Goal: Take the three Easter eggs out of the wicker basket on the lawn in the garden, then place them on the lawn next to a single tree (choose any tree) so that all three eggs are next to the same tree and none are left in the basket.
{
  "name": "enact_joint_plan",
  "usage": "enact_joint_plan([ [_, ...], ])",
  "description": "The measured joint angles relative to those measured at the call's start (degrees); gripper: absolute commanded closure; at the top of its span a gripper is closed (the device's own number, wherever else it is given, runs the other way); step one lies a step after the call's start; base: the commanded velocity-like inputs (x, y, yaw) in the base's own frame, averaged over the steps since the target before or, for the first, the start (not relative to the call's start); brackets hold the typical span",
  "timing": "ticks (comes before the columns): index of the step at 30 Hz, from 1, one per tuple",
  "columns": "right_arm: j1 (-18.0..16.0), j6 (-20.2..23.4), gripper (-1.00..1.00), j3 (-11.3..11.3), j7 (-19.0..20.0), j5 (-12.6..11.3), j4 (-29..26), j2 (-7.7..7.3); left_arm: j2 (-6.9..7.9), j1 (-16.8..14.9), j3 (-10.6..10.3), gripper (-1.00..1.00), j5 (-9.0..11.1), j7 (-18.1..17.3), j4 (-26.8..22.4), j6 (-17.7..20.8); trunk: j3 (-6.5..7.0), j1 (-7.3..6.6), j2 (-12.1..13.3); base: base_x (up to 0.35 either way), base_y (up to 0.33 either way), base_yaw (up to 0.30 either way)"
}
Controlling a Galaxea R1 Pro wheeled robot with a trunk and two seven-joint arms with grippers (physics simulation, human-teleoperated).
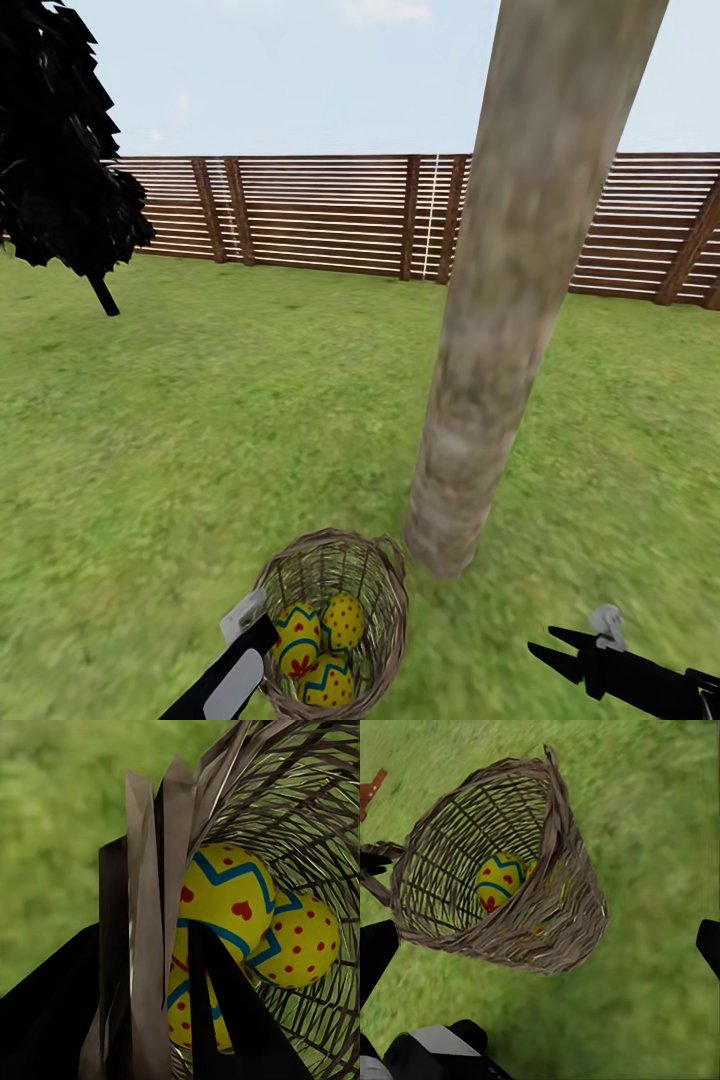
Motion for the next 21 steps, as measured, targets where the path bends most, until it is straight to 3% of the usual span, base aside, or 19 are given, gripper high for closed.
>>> enact_joint_plan([
  [4, 0.0, 0.0, -1.00, 0.1, 7.5, 0.2, -0.8, -0.03, 0.00, 0.0, 0.0, 1.00, 0.0, 0.0, 0.0, 0.0, -0.72, 0.88, -1.6, 0.000, 0.000, 0.000],
  [12, -0.4, 0.1, -1.00, -0.1, 4.9, 0.1, 0.2, 0.28, 0.00, 0.0, 0.0, 1.00, 0.0, 0.0, 0.0, 0.0, -2.16, 2.64, -4.8, 0.000, 0.000, 0.000],
  [21, -0.4, -0.1, -1.00, 0.3, 5.0, 0.5, 0.8, 0.45, 0.00, 0.0, 0.0, 1.00, 0.0, 0.0, 0.0, 0.0, -3.77, 4.61, -8.4, 0.000, 0.000, 0.000],
])
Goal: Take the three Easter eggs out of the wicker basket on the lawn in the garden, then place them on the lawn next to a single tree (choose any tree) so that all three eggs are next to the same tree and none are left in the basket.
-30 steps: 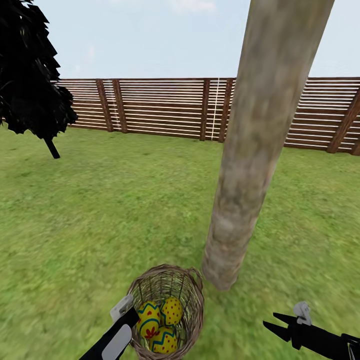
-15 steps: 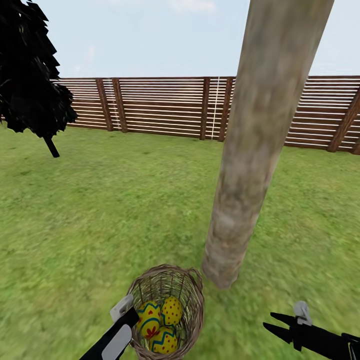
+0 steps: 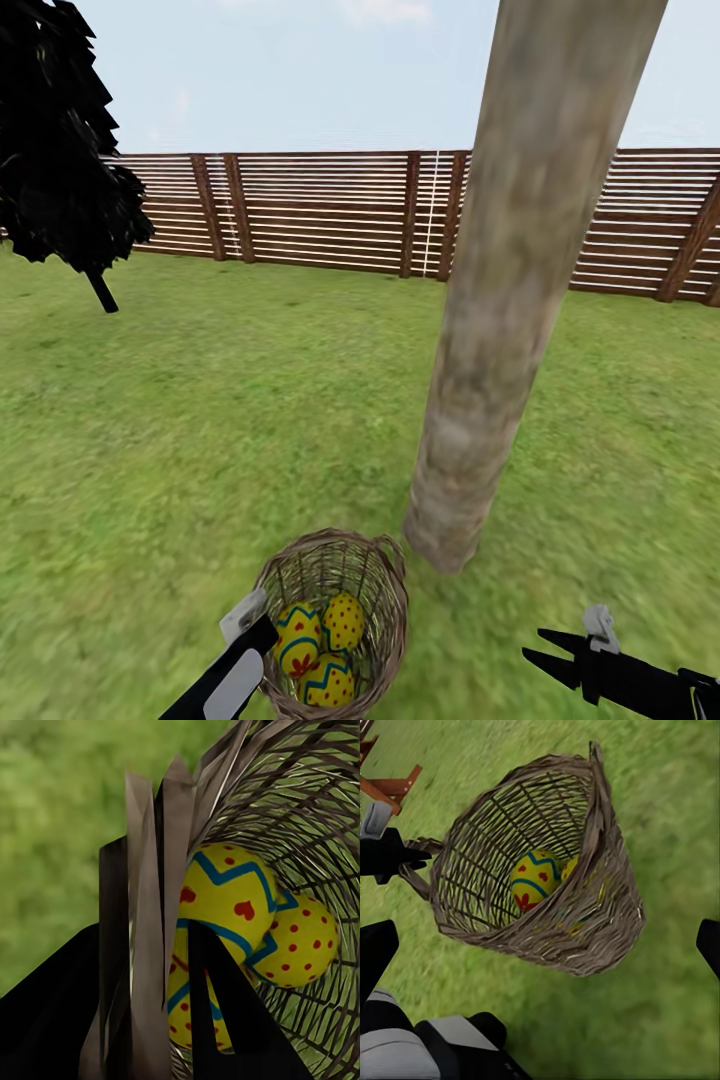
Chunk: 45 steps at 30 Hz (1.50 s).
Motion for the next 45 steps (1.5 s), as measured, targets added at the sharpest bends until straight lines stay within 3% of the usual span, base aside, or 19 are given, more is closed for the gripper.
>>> enact_joint_plan([
  [8, 0.0, 0.1, -1.00, 0.6, -0.3, 0.0, 1.2, 0.04, 0.32, 0.6, 0.3, 1.00, -0.1, -0.2, 0.3, -0.2, -0.89, 1.09, -2.0, 0.000, 0.000, 0.000],
  [15, 0.0, 0.0, -1.00, 0.6, -0.3, 0.0, 2.3, 0.00, 2.67, 0.7, 0.1, 1.00, 0.2, -0.2, -0.2, -0.2, -2.15, 2.63, -4.8, 0.000, 0.000, 0.000],
  [26, 0.0, 0.0, -1.00, 0.6, -0.3, 0.0, 2.3, 0.00, 2.75, 0.6, 0.1, 1.00, 0.5, -0.1, 0.0, -0.2, -4.11, 5.02, -9.2, 0.000, 0.000, 0.000],
  [33, 0.0, 0.0, -1.00, 0.6, -0.3, 0.0, 2.3, 0.01, 2.86, 0.6, 0.0, 1.00, 1.8, 0.0, 0.1, -0.3, -5.37, 5.55, -12.0, 0.000, 0.000, 0.000],
  [41, 0.0, 0.0, -1.00, 0.6, -0.3, 0.0, 2.3, 0.01, 2.77, 0.6, 0.1, 1.00, 1.6, 0.0, 0.1, -0.3, -5.38, 5.61, -12.1, 0.000, 0.000, 0.000],
  [42, 0.0, 0.0, -1.00, 0.6, -0.3, 0.0, 2.3, 0.01, 2.76, 0.6, 0.1, -1.00, 1.6, 0.0, 0.0, -0.3, -5.38, 5.62, -12.1, 0.000, 0.000, 0.000],
  [43, 0.0, 0.0, -1.00, 0.6, -0.3, 0.0, 2.3, 0.00, 2.73, 0.7, 0.1, -1.00, 0.0, -0.2, 0.0, -0.2, -5.38, 6.38, -12.0, 0.000, 0.000, 0.000],
  [45, 0.0, 0.0, -1.00, 0.6, -0.3, 0.0, 2.3, 0.00, 2.72, 0.7, 0.1, -1.00, 0.0, -0.2, 0.0, -0.2, -5.39, 6.59, -12.0, 0.000, 0.000, 0.000],
])
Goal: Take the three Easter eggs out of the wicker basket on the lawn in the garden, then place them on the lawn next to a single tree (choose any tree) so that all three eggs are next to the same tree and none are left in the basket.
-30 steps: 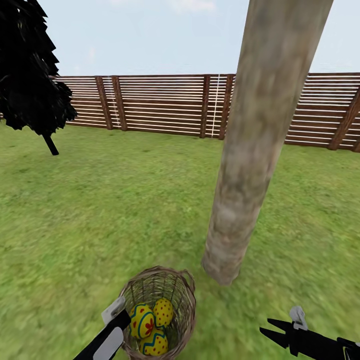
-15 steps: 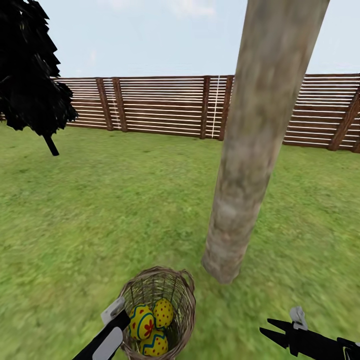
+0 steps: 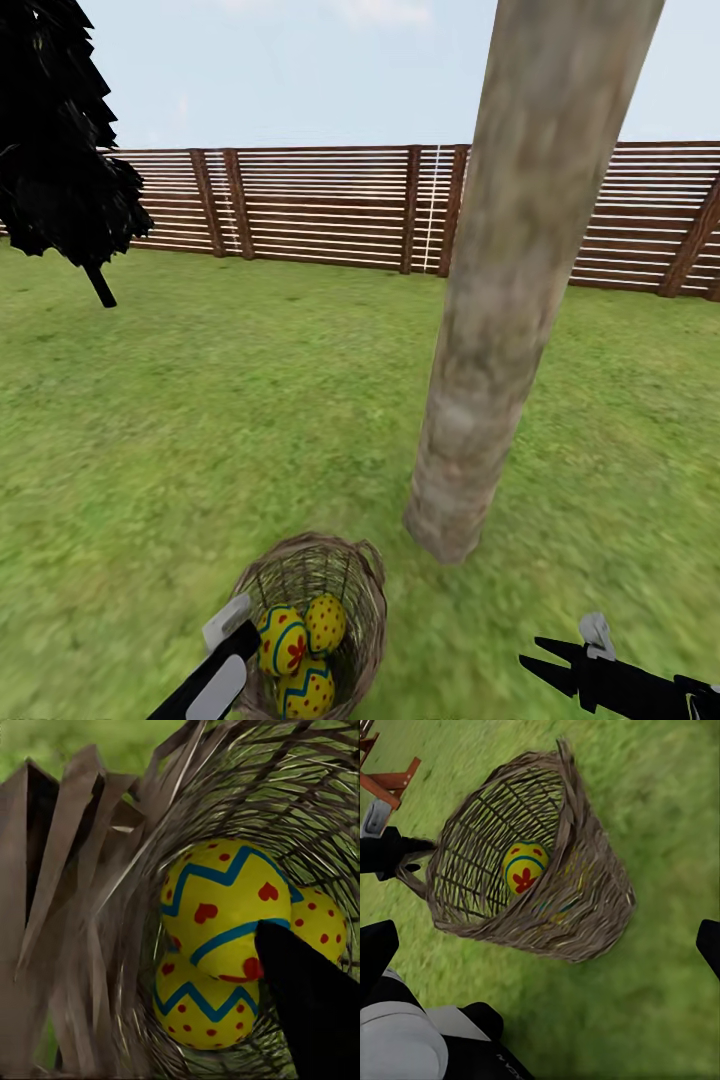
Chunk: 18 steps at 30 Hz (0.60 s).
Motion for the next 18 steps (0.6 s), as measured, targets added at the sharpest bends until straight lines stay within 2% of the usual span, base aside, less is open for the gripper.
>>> enact_joint_plan([
  [11, 0.0, 0.0, -1.00, 0.0, 0.0, -0.1, 0.0, 0.00, 0.08, 0.0, 0.0, -1.00, 0.4, 0.1, 0.0, 0.0, 0.00, 0.00, 0.0, 0.000, 0.000, 0.000],
  [18, 0.0, 0.0, -1.00, 0.0, -0.1, 0.0, 0.0, 0.00, 0.00, 0.0, 0.3, -1.00, 0.6, 0.5, -0.5, 0.5, 1.25, -1.53, 2.8, 0.000, 0.000, 0.000],
])
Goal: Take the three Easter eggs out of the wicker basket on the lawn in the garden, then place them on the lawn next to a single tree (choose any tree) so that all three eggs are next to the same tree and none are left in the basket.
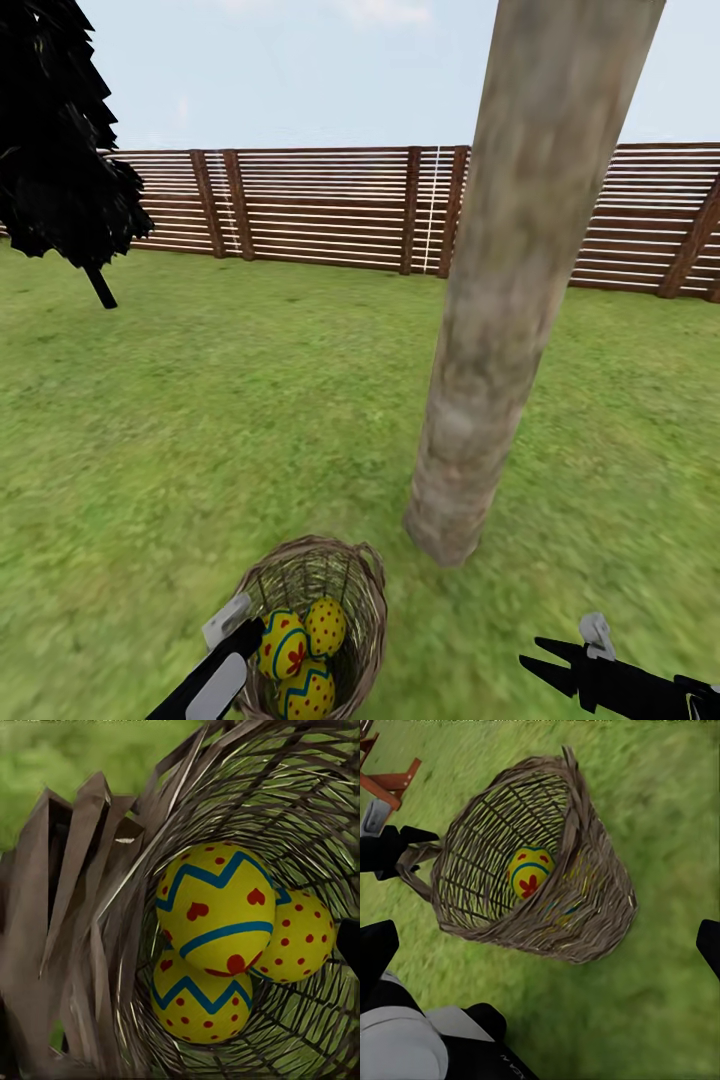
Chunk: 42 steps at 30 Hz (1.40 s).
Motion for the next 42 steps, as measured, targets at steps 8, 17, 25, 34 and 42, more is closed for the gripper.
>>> enact_joint_plan([
  [8, 0.0, -0.1, -1.00, 0.0, 0.0, 0.2, 0.0, 0.01, 0.08, 0.0, 0.3, -1.00, 0.1, 0.0, -0.1, 0.1, 1.44, -1.76, 3.2, 0.000, 0.000, 0.000],
  [17, -0.2, -0.2, -1.00, 0.1, -0.2, 0.3, 0.1, 0.00, 0.00, 0.3, 0.3, -1.00, 0.0, -0.1, -0.4, 0.2, 2.33, -2.85, 5.2, 0.000, 0.000, 0.000],
  [25, -0.2, -0.2, -1.00, 0.1, -0.2, 0.3, 0.1, 0.00, 0.00, 0.3, 0.4, -1.00, 0.0, -0.1, -0.5, 0.2, 3.76, -4.61, 8.4, 0.000, 0.000, 0.000],
  [34, -0.2, -0.2, -1.00, 0.1, -0.2, 0.3, 0.1, 0.00, -0.13, 0.3, 0.0, -1.00, -0.2, -0.1, -0.5, 0.3, 5.38, -6.58, 12.0, 0.000, 0.000, 0.000],
  [42, -0.2, -0.2, -1.00, 0.1, -0.3, 0.3, 0.1, 0.00, -0.12, 0.3, -0.1, -1.00, -0.2, 0.0, -1.5, 0.3, 6.82, -8.34, 15.2, 0.000, 0.000, 0.000],
])
